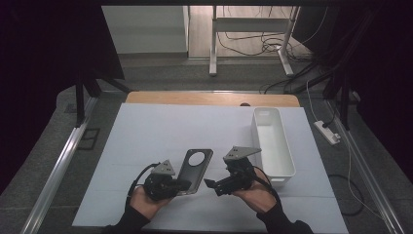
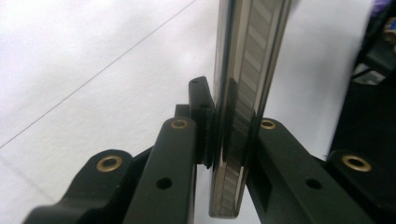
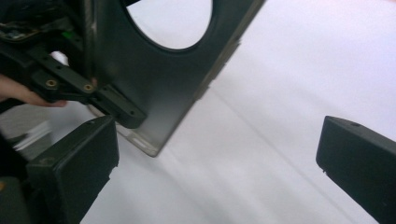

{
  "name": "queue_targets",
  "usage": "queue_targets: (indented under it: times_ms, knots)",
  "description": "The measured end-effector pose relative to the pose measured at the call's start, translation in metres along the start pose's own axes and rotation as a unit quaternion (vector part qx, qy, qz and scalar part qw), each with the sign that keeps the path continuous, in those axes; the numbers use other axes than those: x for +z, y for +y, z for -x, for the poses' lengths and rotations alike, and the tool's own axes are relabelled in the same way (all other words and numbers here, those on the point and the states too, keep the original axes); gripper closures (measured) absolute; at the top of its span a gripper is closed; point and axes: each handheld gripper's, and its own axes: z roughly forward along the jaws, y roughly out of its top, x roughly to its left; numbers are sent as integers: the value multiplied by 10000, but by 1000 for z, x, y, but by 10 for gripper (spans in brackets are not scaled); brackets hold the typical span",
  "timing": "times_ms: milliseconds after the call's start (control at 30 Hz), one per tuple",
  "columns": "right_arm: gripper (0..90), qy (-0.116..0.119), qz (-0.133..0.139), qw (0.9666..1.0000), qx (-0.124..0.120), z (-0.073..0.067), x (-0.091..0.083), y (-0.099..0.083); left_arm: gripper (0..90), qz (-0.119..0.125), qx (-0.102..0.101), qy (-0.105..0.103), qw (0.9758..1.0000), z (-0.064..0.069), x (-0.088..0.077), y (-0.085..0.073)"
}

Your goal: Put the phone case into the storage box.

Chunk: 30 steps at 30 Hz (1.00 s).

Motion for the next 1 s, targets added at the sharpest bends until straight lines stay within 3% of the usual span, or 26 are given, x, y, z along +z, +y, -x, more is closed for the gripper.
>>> queue_targets:
  times_ms: [100, 233, 500, 733, 1000]
  knots:
    - [0, -113, 21, 9999, 16, 2, -1, -1, 848, -44, 11, 57, 10000, 1, 1, 0]
    - [0, -49, 15, 10000, 68, 5, -1, -2, 848, -52, -32, 73, 10000, 2, 2, 0]
    - [0, 152, 45, 9998, 151, 10, -5, -1, 849, -89, -97, -99, 9999, 5, 3, -1]
    - [0, 256, 151, 9979, 570, 14, -15, 5, 848, -76, -220, -347, 9991, 9, 4, -4]
    - [0, 55, 159, 9988, 469, 10, -22, 12, 849, -76, -312, -529, 9981, 15, 5, -8]
